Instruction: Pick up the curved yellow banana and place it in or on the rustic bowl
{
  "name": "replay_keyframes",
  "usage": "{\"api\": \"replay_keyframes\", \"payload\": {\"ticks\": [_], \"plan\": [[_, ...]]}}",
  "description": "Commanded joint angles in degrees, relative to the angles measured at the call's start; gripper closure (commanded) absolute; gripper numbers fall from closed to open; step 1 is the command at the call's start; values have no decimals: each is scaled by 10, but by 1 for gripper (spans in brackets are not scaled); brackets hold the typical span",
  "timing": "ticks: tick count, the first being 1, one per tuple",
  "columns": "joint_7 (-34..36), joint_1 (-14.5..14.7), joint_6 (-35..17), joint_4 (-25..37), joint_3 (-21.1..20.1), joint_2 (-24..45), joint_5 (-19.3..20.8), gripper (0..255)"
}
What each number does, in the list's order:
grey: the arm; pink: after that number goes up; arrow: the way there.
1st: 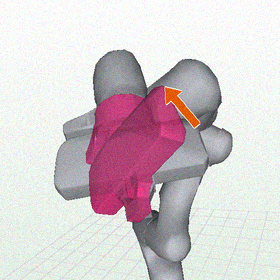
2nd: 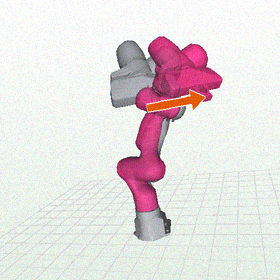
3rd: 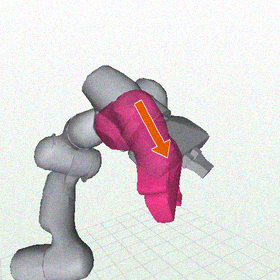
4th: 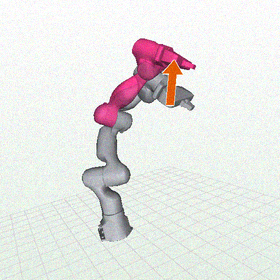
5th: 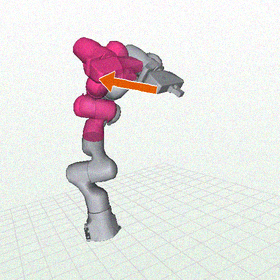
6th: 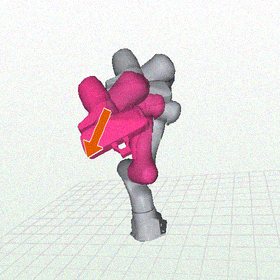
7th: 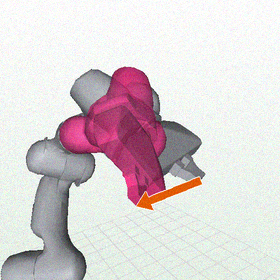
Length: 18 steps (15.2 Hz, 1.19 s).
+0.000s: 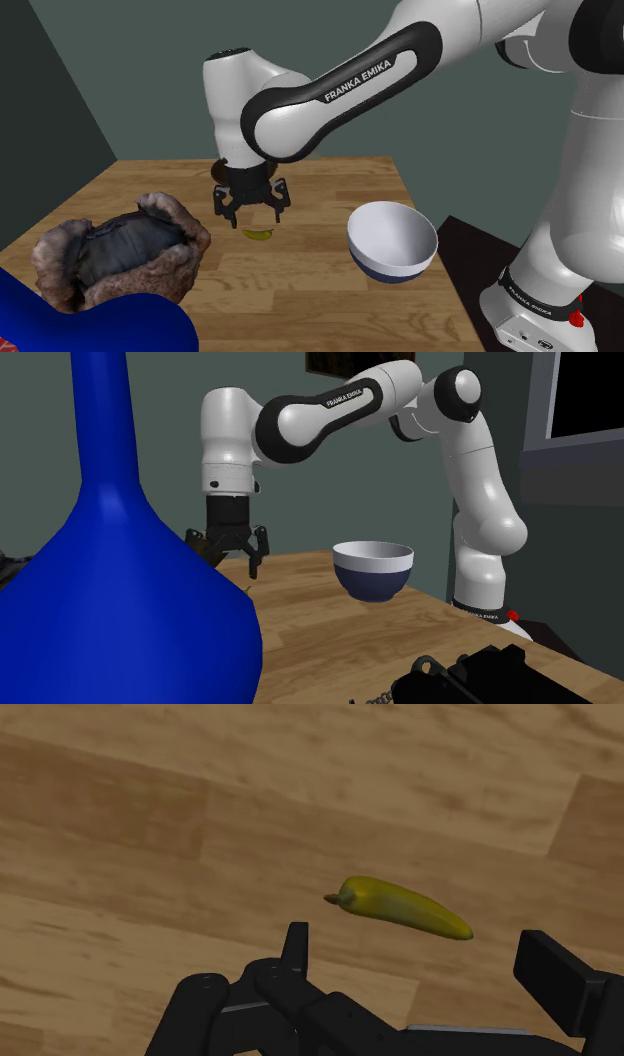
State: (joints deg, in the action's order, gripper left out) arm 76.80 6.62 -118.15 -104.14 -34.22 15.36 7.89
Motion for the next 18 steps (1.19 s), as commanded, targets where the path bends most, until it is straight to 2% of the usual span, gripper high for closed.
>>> {"api": "replay_keyframes", "payload": {"ticks": [1, 5, 13, 14, 18], "plan": [[6, 3, -13, -4, 2, 11, 8, 0], [12, 6, -37, -17, 6, 23, 17, 0], [12, 6, -37, -17, 6, 23, 17, 0], [12, 6, -37, -17, 6, 23, 17, 255], [12, 6, -37, -18, 6, 22, 16, 255]]}}
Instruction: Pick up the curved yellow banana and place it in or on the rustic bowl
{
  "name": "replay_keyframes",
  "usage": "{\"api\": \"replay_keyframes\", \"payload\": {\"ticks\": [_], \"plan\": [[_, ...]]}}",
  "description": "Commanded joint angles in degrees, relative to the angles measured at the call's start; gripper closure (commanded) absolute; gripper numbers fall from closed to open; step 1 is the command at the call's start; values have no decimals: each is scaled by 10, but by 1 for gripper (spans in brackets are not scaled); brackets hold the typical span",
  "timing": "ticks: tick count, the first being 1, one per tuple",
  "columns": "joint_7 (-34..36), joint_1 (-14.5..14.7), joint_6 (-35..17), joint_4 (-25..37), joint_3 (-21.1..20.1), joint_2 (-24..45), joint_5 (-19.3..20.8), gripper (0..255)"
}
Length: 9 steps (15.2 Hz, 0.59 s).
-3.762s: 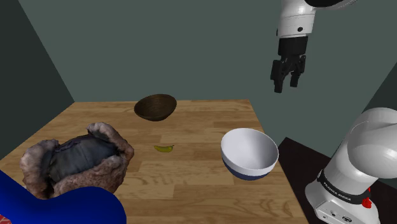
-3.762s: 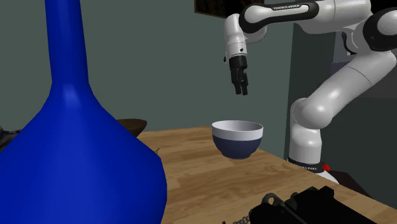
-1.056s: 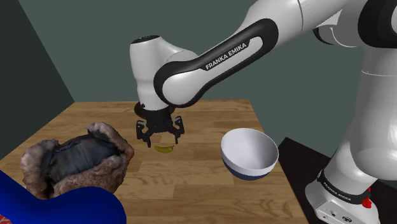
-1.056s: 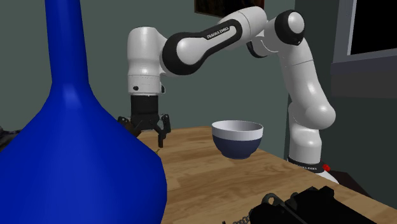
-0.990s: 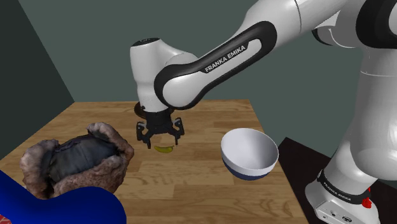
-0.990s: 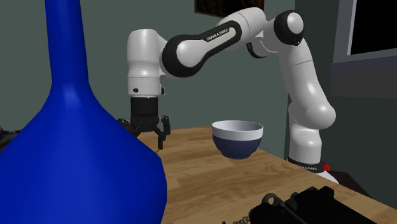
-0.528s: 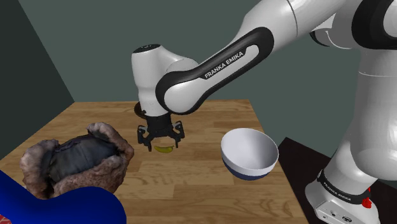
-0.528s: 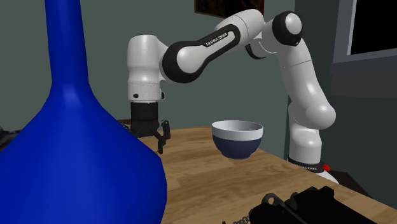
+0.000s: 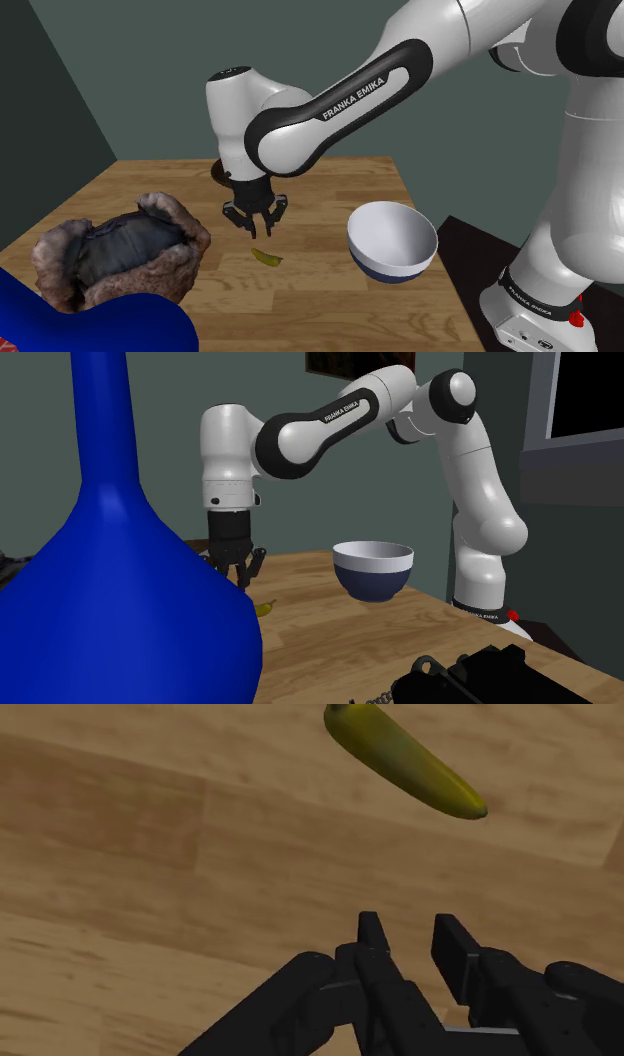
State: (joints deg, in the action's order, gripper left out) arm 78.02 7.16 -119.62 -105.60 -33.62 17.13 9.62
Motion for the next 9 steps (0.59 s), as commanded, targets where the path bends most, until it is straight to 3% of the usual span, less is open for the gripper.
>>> {"api": "replay_keyframes", "payload": {"ticks": [1, 7, 8, 9], "plan": [[0, 1, -21, -2, 0, 5, 0, 255], [-1, 0, -10, -1, -1, 0, -2, 255], [-1, 0, -10, -1, -1, 0, -2, 0], [-75, -7, -13, -7, -17, -9, -3, 0]]}}
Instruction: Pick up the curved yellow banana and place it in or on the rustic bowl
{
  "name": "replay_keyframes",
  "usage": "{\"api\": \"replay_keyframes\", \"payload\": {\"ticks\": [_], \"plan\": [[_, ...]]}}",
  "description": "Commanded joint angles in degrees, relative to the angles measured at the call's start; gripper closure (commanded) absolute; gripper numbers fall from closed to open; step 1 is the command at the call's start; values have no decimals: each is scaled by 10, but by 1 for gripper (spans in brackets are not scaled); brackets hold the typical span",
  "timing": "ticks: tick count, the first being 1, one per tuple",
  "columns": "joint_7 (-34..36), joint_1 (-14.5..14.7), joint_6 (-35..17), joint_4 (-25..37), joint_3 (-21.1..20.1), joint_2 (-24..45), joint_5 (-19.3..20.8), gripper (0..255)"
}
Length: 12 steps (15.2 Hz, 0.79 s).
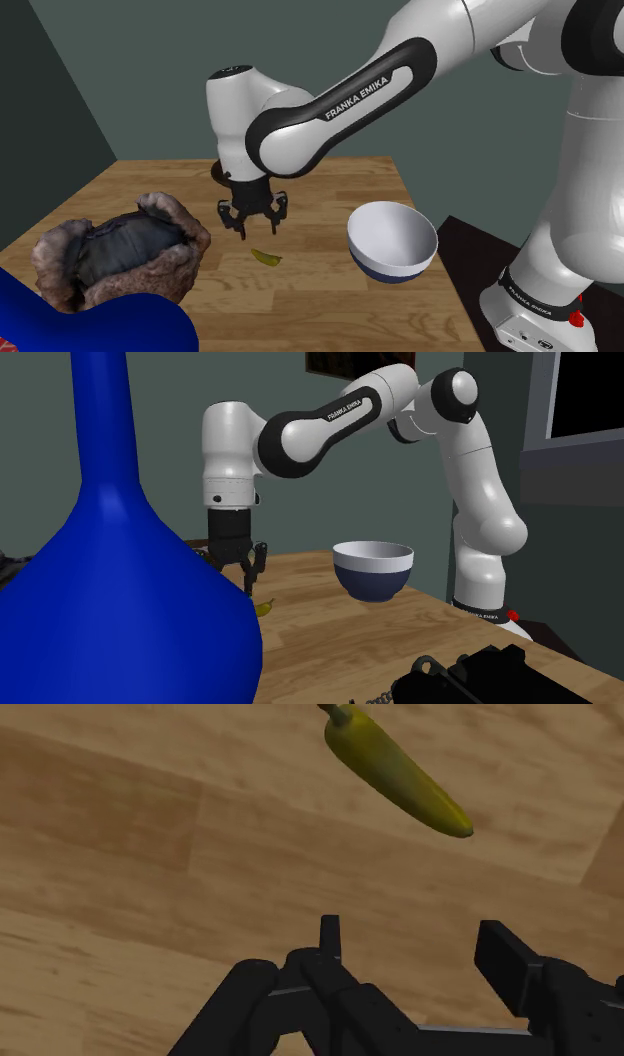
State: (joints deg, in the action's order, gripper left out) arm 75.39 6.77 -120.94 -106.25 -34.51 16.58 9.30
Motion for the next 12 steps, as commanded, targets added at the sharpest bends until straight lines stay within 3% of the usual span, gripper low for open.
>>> {"api": "replay_keyframes", "payload": {"ticks": [1, 5, 6, 12], "plan": [[-126, -12, -4, -11, -26, -14, -5, 0], [-469, -61, -23, -77, -95, -92, -67, 0], [-524, -68, -25, -88, -102, -108, -82, 0], [-506, -58, -67, -108, -96, -78, -56, 0]]}}
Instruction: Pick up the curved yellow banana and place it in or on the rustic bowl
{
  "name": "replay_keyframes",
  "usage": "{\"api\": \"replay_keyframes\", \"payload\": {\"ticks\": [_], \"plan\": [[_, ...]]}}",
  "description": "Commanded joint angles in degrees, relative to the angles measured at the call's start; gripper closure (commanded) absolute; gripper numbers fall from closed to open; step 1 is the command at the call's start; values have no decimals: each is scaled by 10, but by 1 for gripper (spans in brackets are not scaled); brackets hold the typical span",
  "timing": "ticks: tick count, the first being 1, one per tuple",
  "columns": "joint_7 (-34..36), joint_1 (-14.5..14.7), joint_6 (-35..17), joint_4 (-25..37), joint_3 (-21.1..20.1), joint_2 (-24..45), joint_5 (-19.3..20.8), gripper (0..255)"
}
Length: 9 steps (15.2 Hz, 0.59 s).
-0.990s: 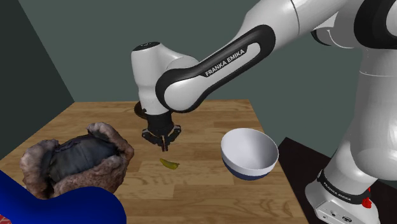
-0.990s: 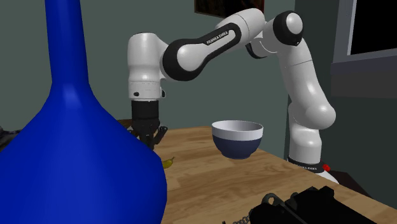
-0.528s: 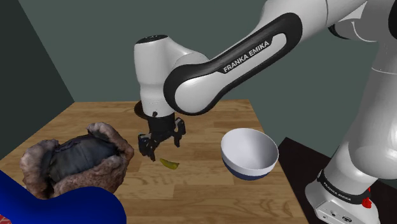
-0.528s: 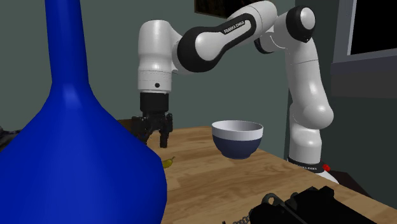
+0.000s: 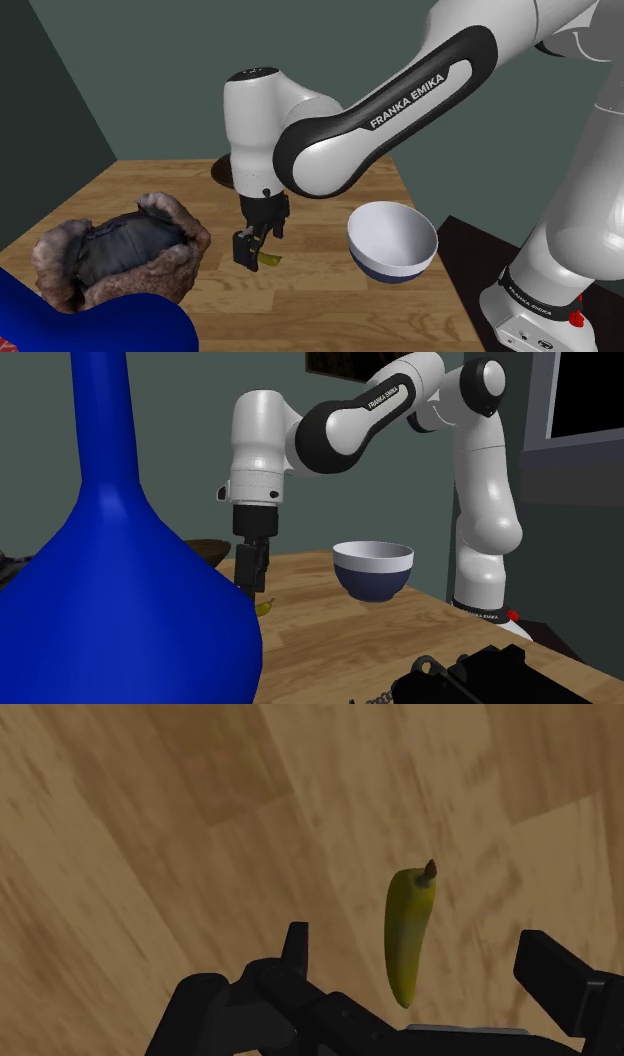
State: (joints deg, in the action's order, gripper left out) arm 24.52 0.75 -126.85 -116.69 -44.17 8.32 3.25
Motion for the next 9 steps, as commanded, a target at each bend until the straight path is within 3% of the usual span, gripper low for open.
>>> {"api": "replay_keyframes", "payload": {"ticks": [1, 9], "plan": [[6, 4, -14, -7, 1, 10, 10, 0], [8, 5, -18, -8, 2, 13, 12, 0]]}}
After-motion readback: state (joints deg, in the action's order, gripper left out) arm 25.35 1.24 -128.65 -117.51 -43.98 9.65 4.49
